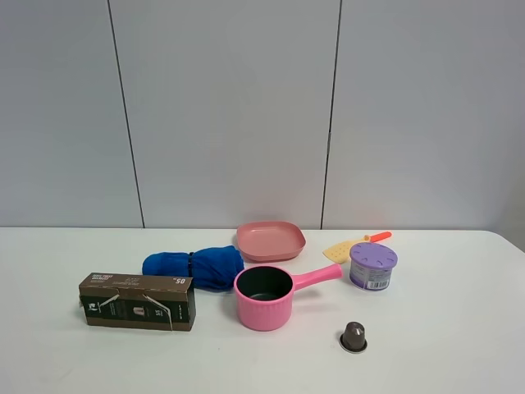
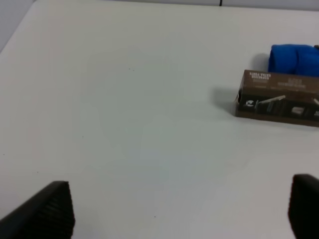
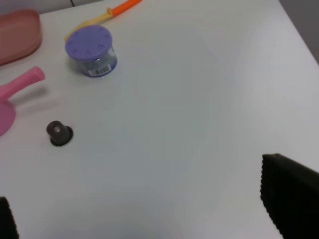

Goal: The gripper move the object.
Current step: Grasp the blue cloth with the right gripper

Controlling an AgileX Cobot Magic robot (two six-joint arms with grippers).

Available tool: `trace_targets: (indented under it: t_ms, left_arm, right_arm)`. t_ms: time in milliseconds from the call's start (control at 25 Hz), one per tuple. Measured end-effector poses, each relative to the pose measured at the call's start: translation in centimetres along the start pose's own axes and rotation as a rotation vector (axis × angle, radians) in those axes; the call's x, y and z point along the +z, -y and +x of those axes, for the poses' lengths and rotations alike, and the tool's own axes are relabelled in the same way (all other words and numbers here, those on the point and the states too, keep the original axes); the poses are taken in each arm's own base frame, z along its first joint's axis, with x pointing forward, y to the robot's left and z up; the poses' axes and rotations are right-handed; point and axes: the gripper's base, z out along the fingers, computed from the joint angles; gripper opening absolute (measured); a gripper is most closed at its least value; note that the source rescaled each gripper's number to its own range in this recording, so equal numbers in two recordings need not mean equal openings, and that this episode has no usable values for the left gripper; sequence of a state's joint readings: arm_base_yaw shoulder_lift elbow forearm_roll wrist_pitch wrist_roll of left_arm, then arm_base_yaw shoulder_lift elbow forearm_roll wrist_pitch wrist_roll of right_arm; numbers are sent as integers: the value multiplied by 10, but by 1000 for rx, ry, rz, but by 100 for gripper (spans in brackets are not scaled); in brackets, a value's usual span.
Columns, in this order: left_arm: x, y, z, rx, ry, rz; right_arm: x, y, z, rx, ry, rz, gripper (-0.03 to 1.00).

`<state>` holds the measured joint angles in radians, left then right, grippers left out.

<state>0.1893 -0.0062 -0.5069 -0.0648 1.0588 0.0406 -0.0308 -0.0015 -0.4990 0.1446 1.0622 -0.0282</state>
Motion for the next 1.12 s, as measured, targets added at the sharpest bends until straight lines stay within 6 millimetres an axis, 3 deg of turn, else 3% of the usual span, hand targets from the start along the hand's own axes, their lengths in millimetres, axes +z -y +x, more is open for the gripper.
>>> trace_targets:
  t_ms: [200, 440, 720, 1120]
  left_arm:
    - [0, 0, 0, 0, 0, 0]
    - [0, 0, 0, 0, 0, 0]
    - [0, 0, 0, 0, 0, 0]
    - [0, 0, 0, 0, 0, 0]
  right_arm:
    - [7, -6, -4, -93, -52, -72, 100]
    - [31, -11, -18, -169, -202, -166, 100]
    - [56, -9, -33, -189, -252, -188, 100]
    - [122, -3, -66, -22, -382, -132, 99]
